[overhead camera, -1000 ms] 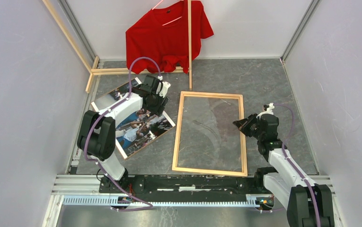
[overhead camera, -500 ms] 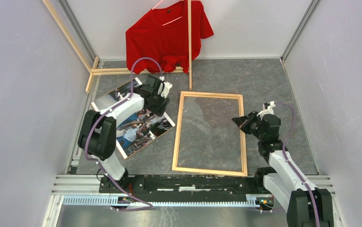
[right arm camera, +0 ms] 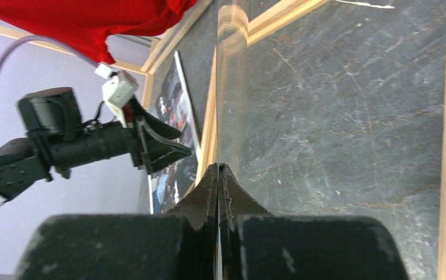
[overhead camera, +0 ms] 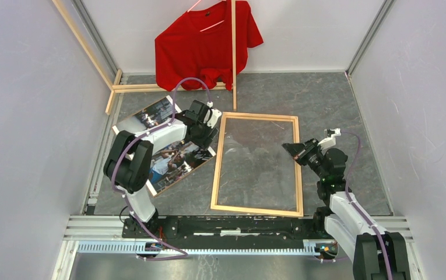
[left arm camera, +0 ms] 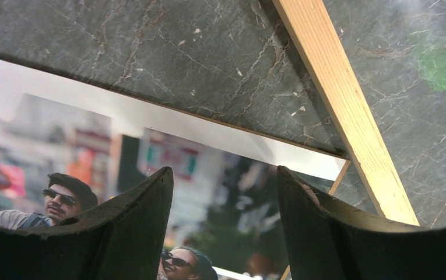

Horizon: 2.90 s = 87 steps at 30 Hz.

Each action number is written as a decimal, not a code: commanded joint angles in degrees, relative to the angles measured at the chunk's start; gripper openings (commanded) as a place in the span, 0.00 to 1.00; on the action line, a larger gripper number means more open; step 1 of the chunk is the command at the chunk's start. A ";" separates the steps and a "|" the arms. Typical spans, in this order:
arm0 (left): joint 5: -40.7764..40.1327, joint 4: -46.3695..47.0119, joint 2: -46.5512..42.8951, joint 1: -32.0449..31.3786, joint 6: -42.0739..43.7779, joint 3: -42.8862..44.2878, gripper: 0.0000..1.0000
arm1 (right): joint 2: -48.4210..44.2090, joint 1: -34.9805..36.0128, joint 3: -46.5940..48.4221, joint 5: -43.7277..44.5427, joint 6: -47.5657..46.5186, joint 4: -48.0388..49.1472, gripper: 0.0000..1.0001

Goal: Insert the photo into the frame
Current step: Place the photo frame item in the photo frame.

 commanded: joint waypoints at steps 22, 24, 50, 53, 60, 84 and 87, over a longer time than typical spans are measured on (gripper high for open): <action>1.09 4.65 1.25 -3.85 1.92 -2.89 0.72 | 1.96 -0.88 -6.26 -0.99 10.41 17.84 0.00; 0.92 4.73 1.18 -4.35 1.90 -3.00 0.72 | 2.36 -0.96 -6.31 -1.02 10.96 17.95 0.00; -0.01 4.09 0.61 -5.67 2.72 -3.36 0.72 | -1.12 -0.98 -7.72 3.47 9.20 14.06 0.00; -0.35 3.85 0.55 -5.67 2.86 -2.97 0.72 | -0.65 -0.97 -6.78 3.96 7.04 11.48 0.00; -0.54 3.87 0.28 -5.67 2.89 -2.74 0.72 | -0.50 -0.94 -6.64 5.08 6.54 8.88 0.00; -0.53 4.31 1.23 -5.67 3.21 -2.39 0.72 | 3.91 -0.87 -6.71 -1.87 15.33 20.27 0.00; -0.53 4.36 1.00 -5.67 3.19 -2.39 0.72 | 3.69 -0.80 -6.51 -2.87 16.95 21.53 0.00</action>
